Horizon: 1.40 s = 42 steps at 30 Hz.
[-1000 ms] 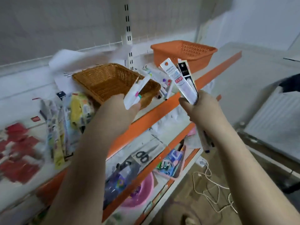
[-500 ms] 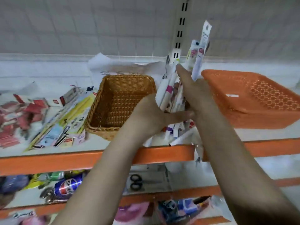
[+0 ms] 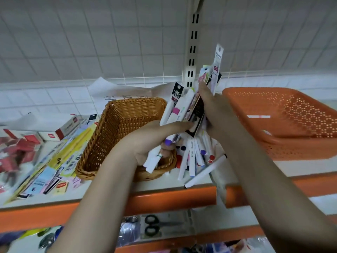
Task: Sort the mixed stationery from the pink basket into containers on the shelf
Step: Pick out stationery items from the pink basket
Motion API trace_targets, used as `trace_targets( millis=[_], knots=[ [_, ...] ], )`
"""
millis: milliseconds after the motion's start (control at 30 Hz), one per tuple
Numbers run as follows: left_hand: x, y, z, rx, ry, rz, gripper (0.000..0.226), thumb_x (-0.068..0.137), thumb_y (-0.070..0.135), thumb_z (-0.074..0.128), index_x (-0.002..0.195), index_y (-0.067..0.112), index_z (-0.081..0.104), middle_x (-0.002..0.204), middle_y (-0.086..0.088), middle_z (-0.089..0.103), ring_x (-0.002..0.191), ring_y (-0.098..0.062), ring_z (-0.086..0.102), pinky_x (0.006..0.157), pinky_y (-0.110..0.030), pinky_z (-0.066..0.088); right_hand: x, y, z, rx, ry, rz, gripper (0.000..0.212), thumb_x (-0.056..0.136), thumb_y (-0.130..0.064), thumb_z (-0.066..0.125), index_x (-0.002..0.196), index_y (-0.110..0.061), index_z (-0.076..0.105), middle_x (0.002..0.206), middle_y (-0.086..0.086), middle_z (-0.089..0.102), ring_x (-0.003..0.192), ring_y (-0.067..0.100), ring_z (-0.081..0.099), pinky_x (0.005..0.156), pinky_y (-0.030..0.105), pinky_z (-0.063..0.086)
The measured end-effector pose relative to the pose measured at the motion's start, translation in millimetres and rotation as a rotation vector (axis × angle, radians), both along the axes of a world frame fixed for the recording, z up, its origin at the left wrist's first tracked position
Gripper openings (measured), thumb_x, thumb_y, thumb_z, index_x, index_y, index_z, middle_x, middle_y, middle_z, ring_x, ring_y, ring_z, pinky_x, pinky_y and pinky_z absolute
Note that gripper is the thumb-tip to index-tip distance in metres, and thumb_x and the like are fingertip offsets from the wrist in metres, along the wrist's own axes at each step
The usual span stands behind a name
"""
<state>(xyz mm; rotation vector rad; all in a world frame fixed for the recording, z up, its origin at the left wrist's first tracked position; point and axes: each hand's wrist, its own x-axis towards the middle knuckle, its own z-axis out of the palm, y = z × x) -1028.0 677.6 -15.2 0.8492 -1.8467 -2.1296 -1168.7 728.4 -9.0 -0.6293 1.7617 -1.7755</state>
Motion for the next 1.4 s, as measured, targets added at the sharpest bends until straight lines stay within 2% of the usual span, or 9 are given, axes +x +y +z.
trace_targets(
  millis=[167, 467, 667, 800, 933, 1133, 1233, 1333, 1400],
  knots=[
    [-2, -12, -1, -0.263, -0.039, 0.101, 0.014, 0.08, 0.024, 0.071, 0.079, 0.015, 0.061, 0.059, -0.003, 0.047, 0.04, -0.01, 0.032, 0.039, -0.019, 0.029, -15, 3, 1, -0.033, -0.291, 0.099, 0.028, 0.092, -0.032, 0.059, 0.071, -0.014, 0.063, 0.077, 0.007, 0.07, 0.063, 0.018, 0.067, 0.05, 0.03, 0.056],
    [-11, -17, -10, -0.26, 0.049, 0.154, 0.011, 0.082, 0.001, 0.062, 0.076, 0.008, 0.056, 0.062, -0.008, 0.049, 0.039, -0.01, 0.033, 0.037, -0.019, 0.029, -54, -1, 1, -0.037, -0.111, -0.145, 0.015, 0.083, -0.015, 0.057, 0.094, -0.008, 0.049, 0.073, 0.011, 0.046, 0.056, 0.022, 0.049, 0.063, 0.035, 0.05],
    [-32, -18, -4, -0.109, 0.138, 0.282, 0.012, 0.087, 0.005, 0.057, 0.076, 0.009, 0.052, 0.056, -0.002, 0.053, 0.04, -0.009, 0.04, 0.036, -0.016, 0.033, -36, 7, 10, -0.165, -0.15, 0.097, 0.006, 0.086, -0.011, 0.066, 0.085, -0.013, 0.061, 0.05, -0.003, 0.062, 0.045, 0.011, 0.06, 0.06, 0.031, 0.058],
    [-50, -11, 1, -0.019, 0.232, 0.27, 0.01, 0.092, 0.014, 0.056, 0.084, 0.008, 0.054, 0.062, -0.008, 0.057, 0.045, -0.011, 0.045, 0.038, -0.016, 0.037, -20, 24, 3, -0.107, -0.053, 0.214, 0.012, 0.087, -0.009, 0.064, 0.097, -0.015, 0.06, 0.075, 0.003, 0.07, 0.06, 0.014, 0.066, 0.052, 0.027, 0.053],
    [-58, 4, -2, -0.206, 0.226, 0.168, 0.021, 0.093, 0.028, 0.057, 0.078, 0.013, 0.058, 0.049, 0.005, 0.058, 0.037, -0.006, 0.049, 0.037, -0.015, 0.039, -12, 28, -4, -0.057, 0.111, 0.232, 0.021, 0.084, -0.04, 0.064, 0.085, -0.019, 0.061, 0.054, -0.011, 0.059, 0.049, 0.005, 0.056, 0.048, 0.02, 0.045],
    [-60, 4, -6, -0.744, 0.156, 0.061, 0.021, 0.087, 0.009, 0.06, 0.073, 0.024, 0.054, 0.046, 0.02, 0.057, 0.041, 0.005, 0.052, 0.042, -0.006, 0.035, -24, 28, 4, 0.092, 0.078, 0.309, 0.017, 0.085, -0.03, 0.067, 0.077, -0.017, 0.061, 0.042, -0.011, 0.058, 0.036, -0.001, 0.054, 0.038, 0.012, 0.041],
    [-59, -4, -5, -0.661, 0.124, -0.024, 0.015, 0.083, 0.015, 0.066, 0.096, 0.017, 0.058, 0.06, 0.012, 0.065, 0.049, 0.001, 0.059, 0.047, -0.01, 0.042, -25, 27, -1, 0.047, 0.049, 0.313, 0.01, 0.085, -0.023, 0.068, 0.083, -0.014, 0.064, 0.05, -0.006, 0.064, 0.042, 0.006, 0.06, 0.041, 0.016, 0.045],
    [-61, -9, -9, -0.535, 0.049, -0.106, 0.068, 0.068, 0.033, 0.073, 0.128, 0.018, 0.044, 0.096, -0.005, 0.069, 0.079, -0.018, 0.07, 0.064, -0.031, 0.055, -24, 22, -5, -0.016, 0.021, 0.342, 0.015, 0.083, -0.014, 0.069, 0.096, -0.009, 0.066, 0.072, 0.009, 0.072, 0.061, 0.024, 0.069, 0.049, 0.028, 0.053],
    [-63, -11, -10, -0.449, 0.028, -0.12, 0.072, 0.067, 0.031, 0.073, 0.131, 0.02, 0.041, 0.105, -0.008, 0.067, 0.092, -0.022, 0.068, 0.075, -0.038, 0.058, -26, 17, -9, 0.003, 0.018, 0.31, 0.019, 0.082, -0.012, 0.069, 0.1, -0.008, 0.067, 0.079, 0.016, 0.072, 0.066, 0.029, 0.07, 0.051, 0.032, 0.055]
  ],
)
